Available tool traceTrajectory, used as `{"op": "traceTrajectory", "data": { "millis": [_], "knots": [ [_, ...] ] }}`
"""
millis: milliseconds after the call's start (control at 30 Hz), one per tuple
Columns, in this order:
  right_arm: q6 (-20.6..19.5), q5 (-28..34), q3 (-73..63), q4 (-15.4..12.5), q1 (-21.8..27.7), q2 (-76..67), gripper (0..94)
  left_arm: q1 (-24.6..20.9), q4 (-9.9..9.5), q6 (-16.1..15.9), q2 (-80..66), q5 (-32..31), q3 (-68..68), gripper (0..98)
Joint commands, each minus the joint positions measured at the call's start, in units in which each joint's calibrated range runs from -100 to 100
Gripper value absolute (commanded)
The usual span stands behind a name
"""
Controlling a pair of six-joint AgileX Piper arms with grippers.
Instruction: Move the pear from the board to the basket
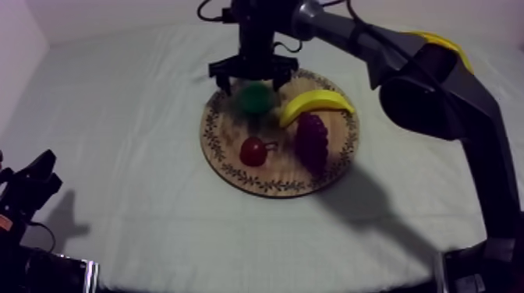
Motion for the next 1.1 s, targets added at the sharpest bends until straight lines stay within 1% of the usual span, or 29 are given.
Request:
{"op": "traceTrajectory", "data": {
  "millis": [0, 67, 133, 333, 467, 600, 767, 1067],
  "knots": [
    [-0.11, 0.31, -1.32, 0.14, 0.05, 2.63, 68.7, 0.00, 0.01, -0.02, 0.02, 0.00, -0.02, 0.1],
    [-0.11, 0.40, -2.22, 0.29, 0.23, 3.74, 65.8, 0.00, 0.01, -0.02, 0.02, 0.00, -0.02, 0.1],
    [0.10, 0.44, -3.05, 0.58, 0.39, 4.54, 61.0, 0.00, 0.01, -0.02, 0.02, 0.00, -0.02, 0.1],
    [1.59, -0.03, -3.59, 1.83, 0.52, 5.02, 41.0, 0.00, 0.01, -0.02, 0.02, 0.00, -0.02, 0.1],
    [2.20, -0.42, -1.97, 2.07, 0.54, 3.49, 34.4, 0.00, 0.01, -0.02, 0.02, 0.00, -0.02, 0.1],
    [2.38, -0.56, 1.32, 2.16, 0.44, -0.07, 32.8, 0.00, 0.01, -0.02, 0.02, 0.00, -0.02, 0.1],
    [2.48, 0.02, 5.92, 2.30, 0.35, -7.98, 32.5, 0.00, 0.01, -0.02, 0.02, 0.00, -0.02, 0.1],
    [3.61, 3.95, 12.85, 2.06, 0.62, -26.91, 31.7, 0.00, 0.01, -0.02, 0.02, 0.00, -0.02, 0.1]
  ]
}}
